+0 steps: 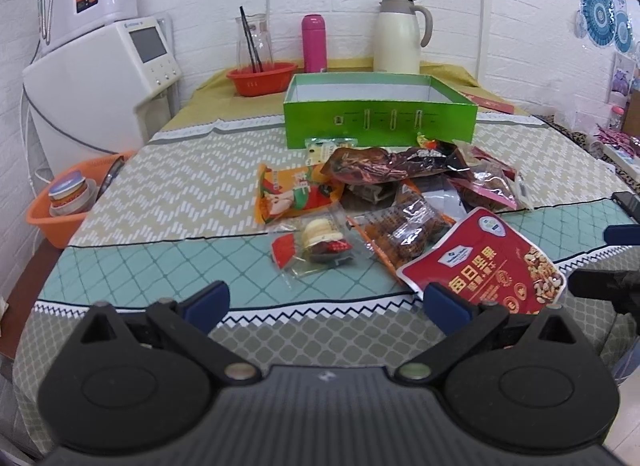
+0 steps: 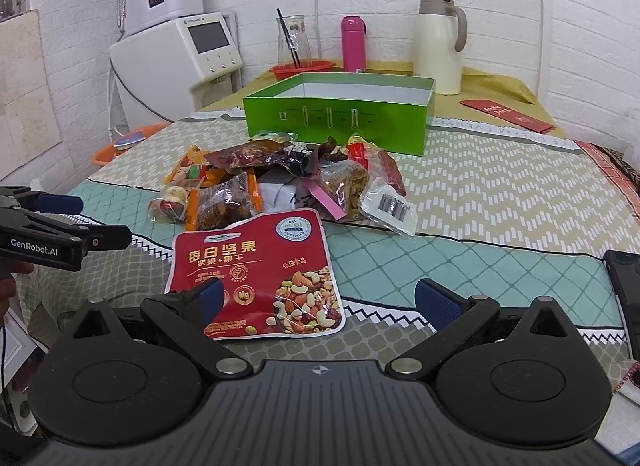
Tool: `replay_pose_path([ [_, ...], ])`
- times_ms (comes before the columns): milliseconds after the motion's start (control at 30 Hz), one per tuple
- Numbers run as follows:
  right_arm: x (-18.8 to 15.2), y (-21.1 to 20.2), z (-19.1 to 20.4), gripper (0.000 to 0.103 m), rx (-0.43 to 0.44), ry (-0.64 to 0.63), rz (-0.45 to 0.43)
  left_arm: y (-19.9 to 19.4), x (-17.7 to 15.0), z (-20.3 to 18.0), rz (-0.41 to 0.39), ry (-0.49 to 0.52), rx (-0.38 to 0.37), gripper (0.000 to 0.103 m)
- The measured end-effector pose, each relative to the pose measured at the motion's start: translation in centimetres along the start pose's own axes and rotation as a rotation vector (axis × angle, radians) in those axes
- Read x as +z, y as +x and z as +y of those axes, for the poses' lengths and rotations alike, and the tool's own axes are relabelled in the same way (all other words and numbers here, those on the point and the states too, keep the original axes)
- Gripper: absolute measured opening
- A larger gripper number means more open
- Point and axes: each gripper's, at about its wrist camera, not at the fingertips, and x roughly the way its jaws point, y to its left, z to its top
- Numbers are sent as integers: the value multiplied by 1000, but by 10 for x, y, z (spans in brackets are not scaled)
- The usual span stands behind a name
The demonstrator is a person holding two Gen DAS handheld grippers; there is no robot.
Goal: Organize snacks
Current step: 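Grasp the red nut bag with the left gripper and lift it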
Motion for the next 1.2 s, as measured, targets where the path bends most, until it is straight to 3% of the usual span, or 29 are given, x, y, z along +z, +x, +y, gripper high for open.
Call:
replay_pose_path([
  [133,0,5,-8,103,78,-17,-54,2,2,4,16,-45,-172,103],
  [300,2,21,-21,103,121,-53,-46,13,5,-4,14,-79,-263,103],
  [367,3,28,-26,103,139,-50,-28,20,5,-5,41,-81,-339,103],
  [533,6,38,-36,103,281,8,17,39,3,-5,151,-123,-367,103],
  [667,6,45,-40,103,294,31,58,51,2,0,211,-195,-458,102],
  [733,6,47,-41,103,303,49,65,55,3,-5,213,-169,-521,93],
  [800,6,49,-40,101,315,50,71,58,4,-12,195,-133,-534,73],
  [833,6,51,-38,85,322,52,71,59,6,-16,185,-113,-523,71],
  [900,6,54,-36,77,305,51,58,60,8,-21,174,-109,-494,67],
  [933,7,55,-36,63,290,54,54,60,8,-22,167,-111,-479,65],
  [967,8,55,-38,51,273,65,54,58,7,-23,158,-115,-479,43],
  [1000,9,53,-38,38,276,73,45,55,6,-21,155,-128,-467,34],
  [1067,10,45,-35,12,247,46,26,51,5,-16,143,-157,-474,31],
  [1200,13,31,-32,5,217,20,-15,37,9,-7,108,-187,-488,23],
])
